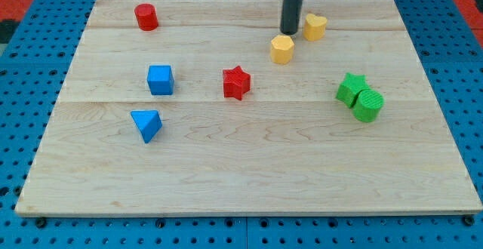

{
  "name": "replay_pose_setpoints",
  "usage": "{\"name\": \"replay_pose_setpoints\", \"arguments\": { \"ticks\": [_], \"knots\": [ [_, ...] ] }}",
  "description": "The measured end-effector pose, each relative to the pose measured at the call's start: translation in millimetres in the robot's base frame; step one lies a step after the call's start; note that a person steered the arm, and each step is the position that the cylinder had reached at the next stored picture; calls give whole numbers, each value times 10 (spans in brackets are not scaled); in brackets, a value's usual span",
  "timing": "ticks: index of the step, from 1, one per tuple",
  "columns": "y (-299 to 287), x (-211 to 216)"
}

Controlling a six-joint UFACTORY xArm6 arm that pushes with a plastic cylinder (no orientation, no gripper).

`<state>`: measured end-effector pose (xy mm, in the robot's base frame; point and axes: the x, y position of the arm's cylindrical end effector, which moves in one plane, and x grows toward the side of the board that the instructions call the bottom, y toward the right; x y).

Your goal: Nudge the green star down a bit

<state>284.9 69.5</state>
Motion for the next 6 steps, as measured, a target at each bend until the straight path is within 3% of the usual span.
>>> {"name": "replay_pose_setpoints", "arguments": {
  "ticks": [2, 3, 4, 5, 6],
  "knots": [
    [132, 902],
    [301, 1093],
    [473, 919],
    [1138, 1029],
    [1326, 1433]
  ]
}}
